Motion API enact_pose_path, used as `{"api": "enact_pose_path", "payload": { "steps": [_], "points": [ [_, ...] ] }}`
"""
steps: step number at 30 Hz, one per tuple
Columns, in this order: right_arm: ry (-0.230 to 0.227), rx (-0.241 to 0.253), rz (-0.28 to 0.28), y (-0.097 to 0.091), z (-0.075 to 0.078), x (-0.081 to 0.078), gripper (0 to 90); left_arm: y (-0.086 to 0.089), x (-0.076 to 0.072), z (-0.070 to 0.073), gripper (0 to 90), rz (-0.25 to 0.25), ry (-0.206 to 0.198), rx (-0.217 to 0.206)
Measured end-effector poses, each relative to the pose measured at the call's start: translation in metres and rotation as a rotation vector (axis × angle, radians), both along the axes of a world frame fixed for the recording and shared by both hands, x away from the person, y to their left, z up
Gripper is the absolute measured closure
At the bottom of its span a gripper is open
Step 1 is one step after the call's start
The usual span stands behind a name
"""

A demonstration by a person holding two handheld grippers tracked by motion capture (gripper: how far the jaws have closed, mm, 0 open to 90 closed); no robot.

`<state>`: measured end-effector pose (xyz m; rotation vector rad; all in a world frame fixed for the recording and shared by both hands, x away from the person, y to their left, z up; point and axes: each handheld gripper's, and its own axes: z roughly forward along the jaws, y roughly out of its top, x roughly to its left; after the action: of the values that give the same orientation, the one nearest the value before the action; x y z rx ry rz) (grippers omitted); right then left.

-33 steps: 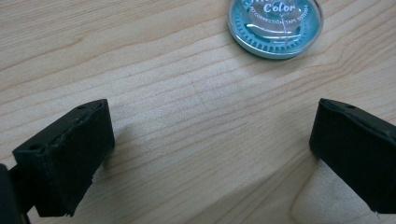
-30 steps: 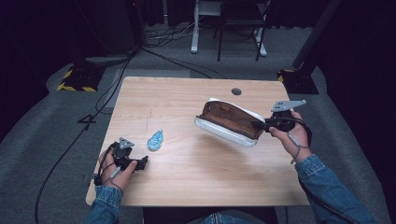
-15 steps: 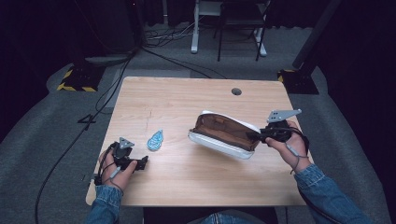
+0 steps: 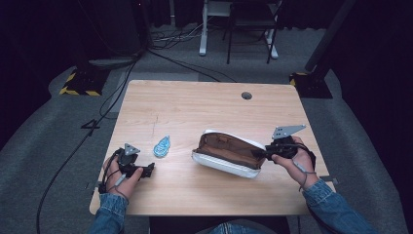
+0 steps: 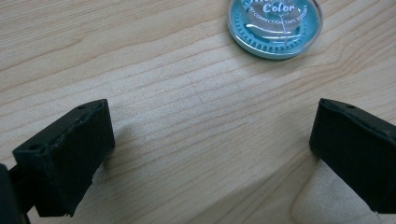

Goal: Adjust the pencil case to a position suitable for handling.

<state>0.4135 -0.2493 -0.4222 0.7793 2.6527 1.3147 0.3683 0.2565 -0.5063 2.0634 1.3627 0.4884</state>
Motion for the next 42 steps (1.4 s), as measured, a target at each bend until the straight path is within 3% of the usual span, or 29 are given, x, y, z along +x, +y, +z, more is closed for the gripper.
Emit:
{"api": "enact_pose_path", "payload": {
  "steps": [11,16,26,29,32,33,37,42],
  "points": [
    [0.038,0.003,0.017,0.003,-0.024,-0.004,85.7,0.000,0.000,0.000,0.1,-0.003,0.000,0.000],
    [0.053,0.031,0.038,0.003,-0.033,-0.007,85.5,0.000,0.000,0.000,0.1,-0.003,0.000,0.000],
    [0.055,0.051,0.077,0.005,-0.045,-0.010,83.1,0.000,0.000,0.000,0.1,-0.003,0.000,0.000],
    [0.042,0.030,0.061,0.006,-0.045,-0.010,78.0,0.000,0.001,0.000,0.1,-0.004,0.000,0.000],
    [0.012,0.017,0.046,0.010,-0.044,-0.012,61.5,0.000,0.001,0.000,0.1,-0.002,-0.001,-0.001],
    [0.012,0.017,0.046,0.010,-0.044,-0.012,61.5,0.000,0.001,0.000,0.1,-0.002,-0.001,-0.001],
    [-0.009,0.004,0.019,0.012,-0.041,-0.012,42.5,0.000,0.001,0.000,0.1,-0.004,-0.001,0.000],
    [-0.029,0.007,0.008,0.012,-0.035,-0.014,34.0,0.000,0.001,0.000,0.1,-0.001,0.000,-0.001]
  ]
}}
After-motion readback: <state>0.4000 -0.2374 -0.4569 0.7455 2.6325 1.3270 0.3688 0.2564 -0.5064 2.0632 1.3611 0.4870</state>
